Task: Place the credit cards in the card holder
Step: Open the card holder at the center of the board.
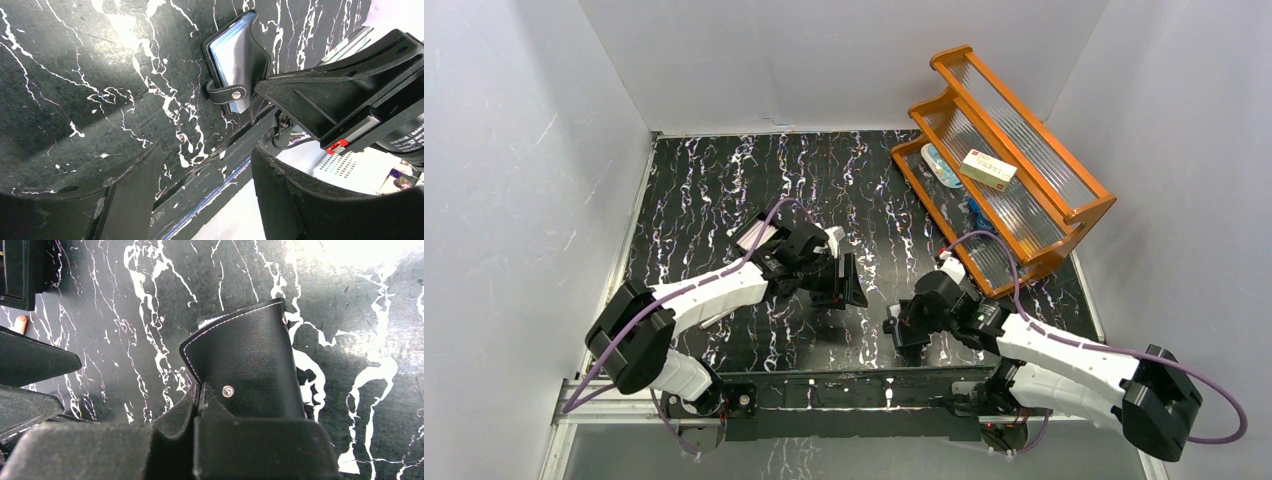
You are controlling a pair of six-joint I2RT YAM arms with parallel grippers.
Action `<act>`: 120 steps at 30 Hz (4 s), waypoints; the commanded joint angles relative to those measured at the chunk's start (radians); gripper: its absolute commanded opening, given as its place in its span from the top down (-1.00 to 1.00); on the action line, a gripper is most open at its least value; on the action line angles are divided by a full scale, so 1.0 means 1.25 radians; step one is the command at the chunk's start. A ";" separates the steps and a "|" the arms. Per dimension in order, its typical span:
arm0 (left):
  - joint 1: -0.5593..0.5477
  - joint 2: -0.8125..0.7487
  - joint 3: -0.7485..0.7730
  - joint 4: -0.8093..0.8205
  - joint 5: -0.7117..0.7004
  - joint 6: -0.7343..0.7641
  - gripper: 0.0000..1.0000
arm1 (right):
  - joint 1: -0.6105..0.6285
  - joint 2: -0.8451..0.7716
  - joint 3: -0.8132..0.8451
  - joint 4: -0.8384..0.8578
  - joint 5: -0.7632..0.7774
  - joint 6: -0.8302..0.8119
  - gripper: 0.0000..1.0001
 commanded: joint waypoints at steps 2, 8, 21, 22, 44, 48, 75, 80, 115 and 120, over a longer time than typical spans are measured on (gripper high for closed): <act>-0.024 0.022 -0.014 0.034 0.020 0.016 -0.30 | -0.024 -0.052 -0.030 0.045 -0.045 -0.047 1.00; -0.031 0.034 -0.010 0.064 0.039 0.013 -0.30 | -0.026 -0.076 -0.003 0.087 -0.134 -0.005 1.00; -0.031 -0.099 -0.095 0.008 0.011 0.010 -0.36 | -0.101 -0.107 -0.107 0.236 -0.310 0.114 1.00; -0.031 -0.112 -0.102 0.005 0.008 0.009 -0.36 | -0.120 -0.104 -0.129 0.233 -0.323 0.106 1.00; -0.050 -0.064 -0.073 0.140 0.085 0.005 -0.46 | -0.259 -0.075 -0.169 0.235 -0.423 -0.035 1.00; -0.063 -0.019 -0.054 0.160 0.112 0.015 -0.47 | -0.260 -0.075 -0.160 0.242 -0.426 -0.035 1.00; -0.135 0.107 0.044 0.071 -0.028 0.099 -0.20 | -0.259 -0.039 -0.151 0.275 -0.456 -0.066 1.00; -0.137 0.088 0.027 0.071 -0.037 0.098 0.07 | -0.260 -0.038 -0.145 0.269 -0.454 -0.076 1.00; -0.141 0.032 0.055 -0.091 -0.136 -0.057 1.00 | -0.138 -0.071 0.054 0.095 -0.367 -0.037 0.18; -0.141 0.039 0.061 -0.090 -0.126 -0.068 0.86 | -0.100 0.035 0.009 0.163 -0.352 -0.060 0.15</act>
